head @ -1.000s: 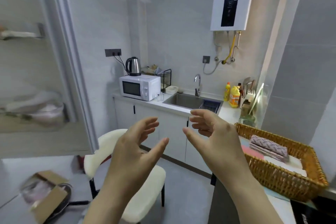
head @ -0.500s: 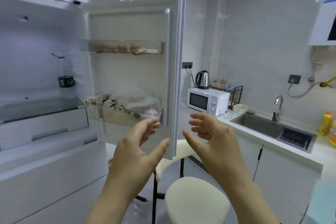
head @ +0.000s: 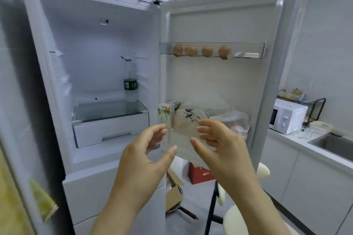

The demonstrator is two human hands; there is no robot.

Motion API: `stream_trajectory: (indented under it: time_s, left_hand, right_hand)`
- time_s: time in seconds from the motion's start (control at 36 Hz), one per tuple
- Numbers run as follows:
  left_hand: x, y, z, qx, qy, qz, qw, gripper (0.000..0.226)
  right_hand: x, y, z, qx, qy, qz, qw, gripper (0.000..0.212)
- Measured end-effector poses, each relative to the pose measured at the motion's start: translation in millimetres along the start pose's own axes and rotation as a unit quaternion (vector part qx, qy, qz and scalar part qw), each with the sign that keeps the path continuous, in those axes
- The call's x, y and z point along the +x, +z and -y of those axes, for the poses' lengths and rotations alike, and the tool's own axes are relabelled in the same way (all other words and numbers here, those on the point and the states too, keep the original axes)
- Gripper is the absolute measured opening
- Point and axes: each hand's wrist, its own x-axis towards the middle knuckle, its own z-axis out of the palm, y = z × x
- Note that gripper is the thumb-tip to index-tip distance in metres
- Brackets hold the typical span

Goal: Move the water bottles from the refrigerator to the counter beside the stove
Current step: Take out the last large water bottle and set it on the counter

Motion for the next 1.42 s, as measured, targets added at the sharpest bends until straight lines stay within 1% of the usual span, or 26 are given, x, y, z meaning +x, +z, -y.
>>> stream_trajectory:
  time_s: [0.17,0.28,0.42,0.56,0.67,0.89,1.08,1.42]
  left_hand:
    - [29,-21,28,0.004,-0.012,-0.033,0.999,0.043]
    - [52,-28,46,0.01,-0.014,-0.056,0.998,0.042]
    - [84,-28,67,0.027,-0.024,-0.082,0.996,0.043]
    - [119,-25,85,0.045,-0.031,-0.11,0.992,0.042]
    - [143,-23,100,0.059,-0.039,-0.134,0.988,0.042]
    - [179,-29,131,0.074,-0.05,-0.177,0.98,0.041]
    - [207,-51,164,0.079,-0.061,-0.185,0.978,0.042]
    - [289,-120,231,0.073,-0.046,-0.155,0.984,0.043]
  right_hand:
    - [31,45,-1,0.025,-0.011,0.016,1.0,0.039]
    - [58,72,-10,0.038,-0.022,0.022,0.999,0.04]
    - [93,103,-27,0.063,-0.029,0.047,0.997,0.04]
    - [131,129,-44,0.085,-0.039,0.072,0.993,0.035]
    - [160,151,-55,0.101,-0.044,0.094,0.989,0.039]
    - [200,199,-72,0.121,-0.045,0.135,0.982,0.04]
    - [224,247,-75,0.126,-0.043,0.147,0.98,0.039]
    - [280,344,-59,0.135,-0.02,0.117,0.984,0.038]
